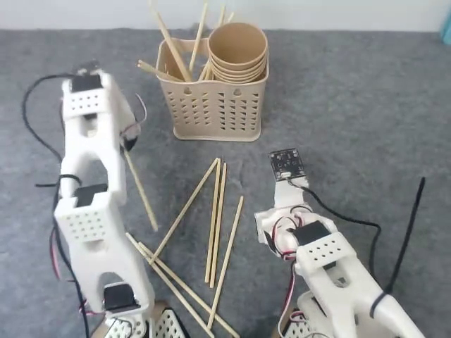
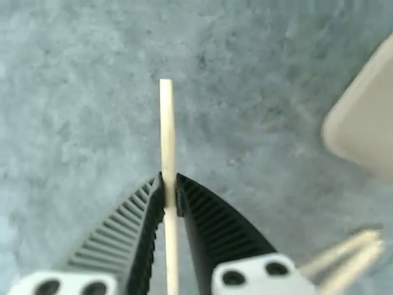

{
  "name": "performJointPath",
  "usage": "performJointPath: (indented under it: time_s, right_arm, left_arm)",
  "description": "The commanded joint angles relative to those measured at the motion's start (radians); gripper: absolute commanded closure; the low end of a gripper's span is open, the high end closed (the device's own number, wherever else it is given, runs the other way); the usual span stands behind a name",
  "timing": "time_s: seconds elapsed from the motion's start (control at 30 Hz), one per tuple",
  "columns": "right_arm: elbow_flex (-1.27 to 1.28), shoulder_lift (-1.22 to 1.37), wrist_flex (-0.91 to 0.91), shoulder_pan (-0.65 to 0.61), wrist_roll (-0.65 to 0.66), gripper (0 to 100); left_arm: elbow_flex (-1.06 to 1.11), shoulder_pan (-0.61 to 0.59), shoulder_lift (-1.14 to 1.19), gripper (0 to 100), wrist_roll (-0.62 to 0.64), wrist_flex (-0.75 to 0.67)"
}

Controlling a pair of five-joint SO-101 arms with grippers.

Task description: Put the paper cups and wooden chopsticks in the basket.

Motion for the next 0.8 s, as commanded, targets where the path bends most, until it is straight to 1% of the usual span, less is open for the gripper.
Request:
performJointPath:
  time_s: [0.0, 0.03, 0.1, 0.13, 0.2, 0.3, 0.37, 0.47, 0.57, 0.67, 0.77]
  right_arm:
    - [-0.064, -0.036, 0.038, -0.018, -0.038, 98.6]
    - [-0.086, -0.036, 0.053, -0.018, -0.087, 98.5]
    - [-0.133, -0.036, 0.088, -0.019, -0.155, 98.0]
    - [-0.153, -0.036, 0.102, -0.019, -0.160, 96.5]
    - [-0.184, -0.036, 0.113, -0.024, -0.167, 91.3]
    - [-0.210, -0.025, 0.110, -0.076, -0.169, 83.4]
    - [-0.235, -0.024, 0.110, -0.124, -0.187, 82.3]
    - [-0.264, -0.022, 0.110, -0.180, -0.258, 82.3]
    - [-0.245, -0.021, 0.079, -0.205, -0.269, 82.3]
    - [-0.201, 0.012, -0.027, -0.205, -0.269, 82.3]
    - [-0.190, 0.105, -0.105, -0.205, -0.287, 82.5]
  left_arm:
    - [0.406, -0.017, -0.150, 99, -0.155, -0.400]
    - [0.469, -0.015, -0.189, 99, -0.153, -0.460]
    - [0.539, -0.023, -0.296, 99, -0.161, -0.488]
    - [0.593, -0.023, -0.339, 99, -0.161, -0.519]
    - [0.713, -0.020, -0.411, 99, -0.161, -0.634]
    - [0.857, -0.005, -0.516, 99, -0.161, -0.755]
    - [0.932, 0.012, -0.585, 99, -0.161, -0.798]
    - [1.018, 0.021, -0.658, 99, -0.161, -0.868]
    - [1.059, 0.021, -0.686, 99, -0.161, -0.910]
    - [1.058, 0.020, -0.686, 99, -0.161, -0.910]
    - [1.058, 0.020, -0.686, 99, -0.161, -0.911]
